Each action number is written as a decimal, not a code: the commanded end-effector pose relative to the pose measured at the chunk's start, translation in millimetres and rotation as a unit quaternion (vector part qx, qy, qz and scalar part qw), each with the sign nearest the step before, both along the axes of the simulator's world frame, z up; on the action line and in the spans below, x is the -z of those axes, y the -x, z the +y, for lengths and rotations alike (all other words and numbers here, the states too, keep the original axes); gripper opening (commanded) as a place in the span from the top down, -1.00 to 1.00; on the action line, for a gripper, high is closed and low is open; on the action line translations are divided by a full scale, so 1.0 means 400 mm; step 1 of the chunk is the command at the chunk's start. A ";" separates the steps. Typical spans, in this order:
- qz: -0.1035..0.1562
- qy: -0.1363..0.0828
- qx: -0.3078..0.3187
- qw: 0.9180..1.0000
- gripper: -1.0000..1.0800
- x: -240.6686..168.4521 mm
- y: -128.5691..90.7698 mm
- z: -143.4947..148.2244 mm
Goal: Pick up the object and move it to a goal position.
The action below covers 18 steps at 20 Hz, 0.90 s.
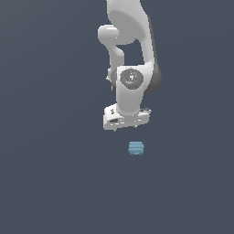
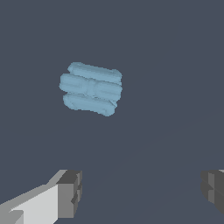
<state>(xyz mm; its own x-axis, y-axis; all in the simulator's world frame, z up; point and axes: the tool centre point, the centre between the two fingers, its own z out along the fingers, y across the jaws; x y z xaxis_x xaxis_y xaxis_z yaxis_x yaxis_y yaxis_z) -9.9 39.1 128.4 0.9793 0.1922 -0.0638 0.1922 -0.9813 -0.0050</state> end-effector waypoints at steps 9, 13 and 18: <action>-0.003 -0.004 -0.137 0.991 -0.92 0.022 -0.031 0.028; -0.004 -0.006 -0.198 0.980 -0.92 0.032 -0.045 0.041; -0.006 -0.009 -0.273 0.962 -0.92 0.044 -0.062 0.058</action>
